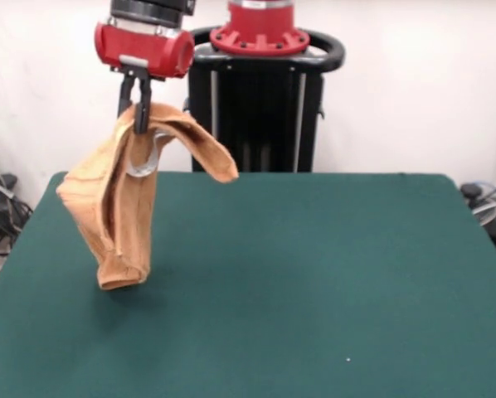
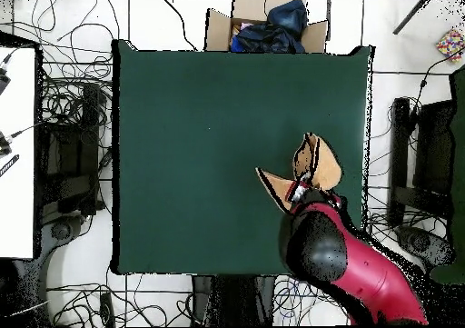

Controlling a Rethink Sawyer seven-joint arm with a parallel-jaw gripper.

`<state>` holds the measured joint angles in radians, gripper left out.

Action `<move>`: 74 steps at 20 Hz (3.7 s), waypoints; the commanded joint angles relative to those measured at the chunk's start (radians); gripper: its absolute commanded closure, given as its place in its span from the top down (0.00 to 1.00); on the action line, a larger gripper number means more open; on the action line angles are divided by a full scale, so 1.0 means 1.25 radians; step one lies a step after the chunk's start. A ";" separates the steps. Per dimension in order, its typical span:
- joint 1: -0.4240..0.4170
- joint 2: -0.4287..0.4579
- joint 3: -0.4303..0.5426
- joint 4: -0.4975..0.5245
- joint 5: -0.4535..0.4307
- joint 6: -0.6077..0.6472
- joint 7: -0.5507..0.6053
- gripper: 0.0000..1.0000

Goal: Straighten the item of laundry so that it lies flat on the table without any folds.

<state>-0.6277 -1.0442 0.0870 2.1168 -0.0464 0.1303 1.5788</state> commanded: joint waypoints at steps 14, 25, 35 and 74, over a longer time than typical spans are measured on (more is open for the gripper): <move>-0.217 -0.069 0.465 0.180 0.025 -0.216 0.320 0.00; -0.171 0.190 0.385 0.176 -0.119 -0.595 0.375 0.00; -0.107 0.322 0.287 0.181 -0.140 -0.780 0.370 0.00; 0.093 -0.009 0.126 0.199 0.200 -0.323 0.177 1.00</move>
<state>-0.6181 -1.0229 0.3721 2.4501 0.0430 -0.5521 1.7552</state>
